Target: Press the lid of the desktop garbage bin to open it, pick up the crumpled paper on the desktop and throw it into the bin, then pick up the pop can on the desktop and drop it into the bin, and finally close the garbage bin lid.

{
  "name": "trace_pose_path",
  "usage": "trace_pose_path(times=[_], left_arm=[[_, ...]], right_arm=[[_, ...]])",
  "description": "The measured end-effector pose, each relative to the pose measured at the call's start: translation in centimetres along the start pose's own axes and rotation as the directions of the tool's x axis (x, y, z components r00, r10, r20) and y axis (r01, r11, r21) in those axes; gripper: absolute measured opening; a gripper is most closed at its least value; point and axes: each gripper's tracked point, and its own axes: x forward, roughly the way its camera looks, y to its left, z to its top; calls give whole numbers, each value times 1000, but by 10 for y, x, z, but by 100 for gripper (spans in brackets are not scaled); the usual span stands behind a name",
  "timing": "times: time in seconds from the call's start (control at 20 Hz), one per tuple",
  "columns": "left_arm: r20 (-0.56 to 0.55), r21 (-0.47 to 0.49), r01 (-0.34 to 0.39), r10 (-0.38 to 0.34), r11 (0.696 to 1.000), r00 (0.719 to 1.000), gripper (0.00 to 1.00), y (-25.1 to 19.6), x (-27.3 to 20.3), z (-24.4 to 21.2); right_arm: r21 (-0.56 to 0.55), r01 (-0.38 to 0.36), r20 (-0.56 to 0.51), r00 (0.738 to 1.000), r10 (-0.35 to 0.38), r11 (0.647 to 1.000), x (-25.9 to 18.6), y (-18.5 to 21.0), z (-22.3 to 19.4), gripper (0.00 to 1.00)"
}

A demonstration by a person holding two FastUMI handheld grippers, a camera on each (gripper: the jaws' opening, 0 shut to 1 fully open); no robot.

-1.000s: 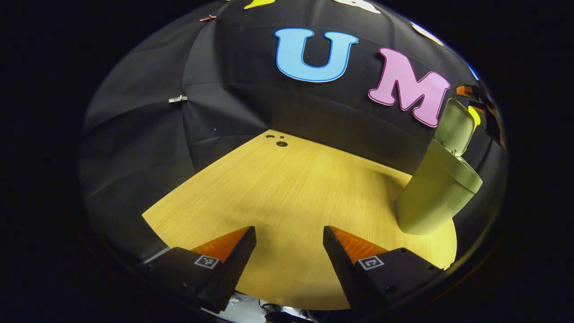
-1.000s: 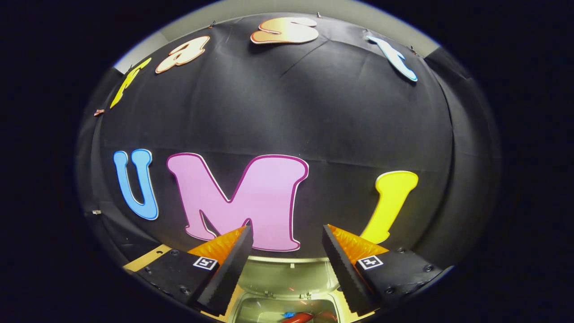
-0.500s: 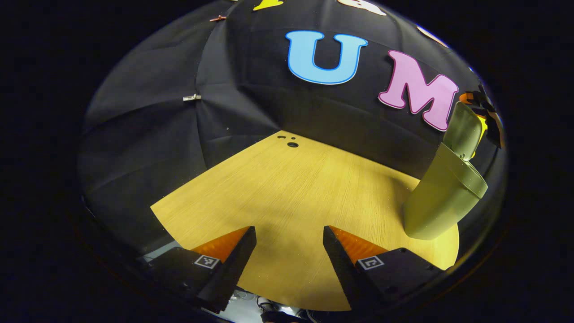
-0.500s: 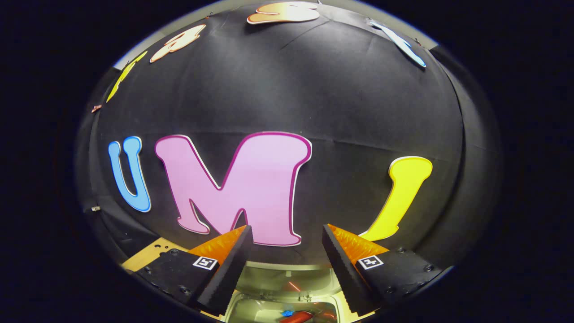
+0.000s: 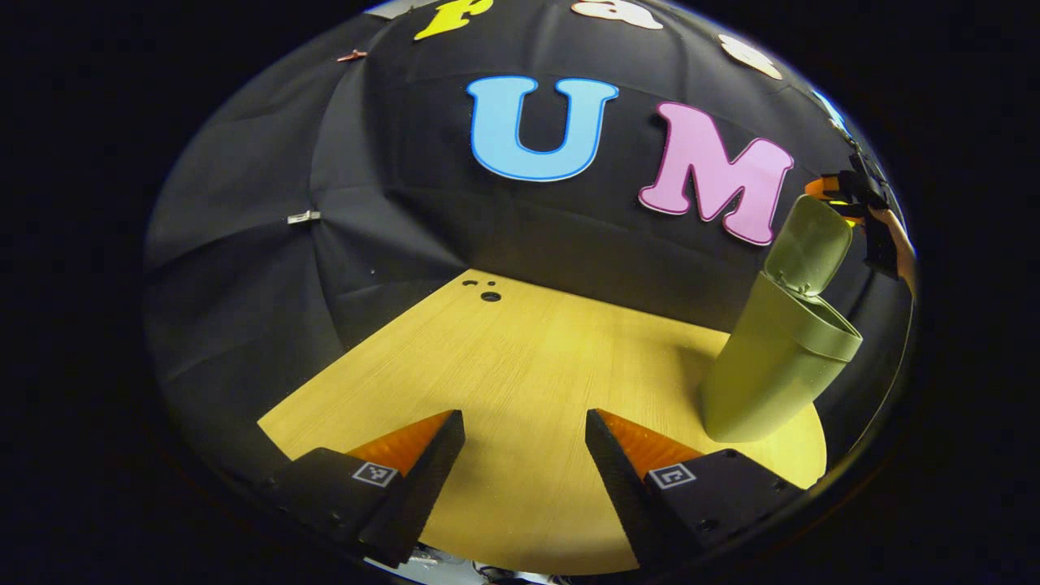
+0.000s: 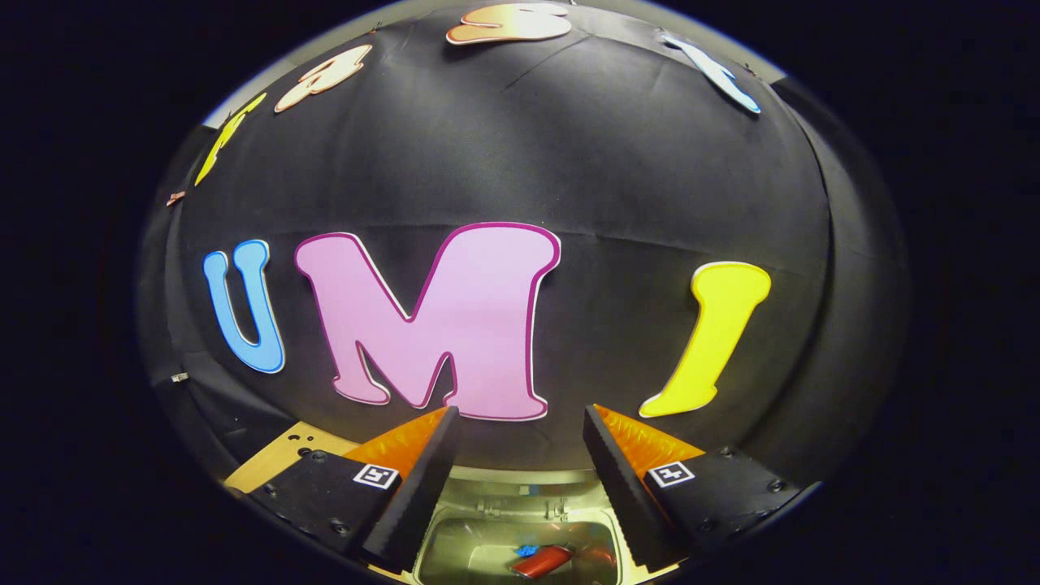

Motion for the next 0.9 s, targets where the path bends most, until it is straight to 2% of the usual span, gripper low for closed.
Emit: trace_pose_path(times=[0.2,0.4,0.9], left_arm=[[-9,70,43,-43,997,999,96,-4,7,1],[-43,86,76,-72,993,996,96,-11,12,-10],[-63,159,153,-145,975,988,96,-38,19,-9]], right_arm=[[44,-5,-37,999,6,999,-30,1,-27,95],[33,-2,-95,995,5,999,-51,0,-60,95],[44,23,-207,978,-13,999,-72,-2,-139,95]])
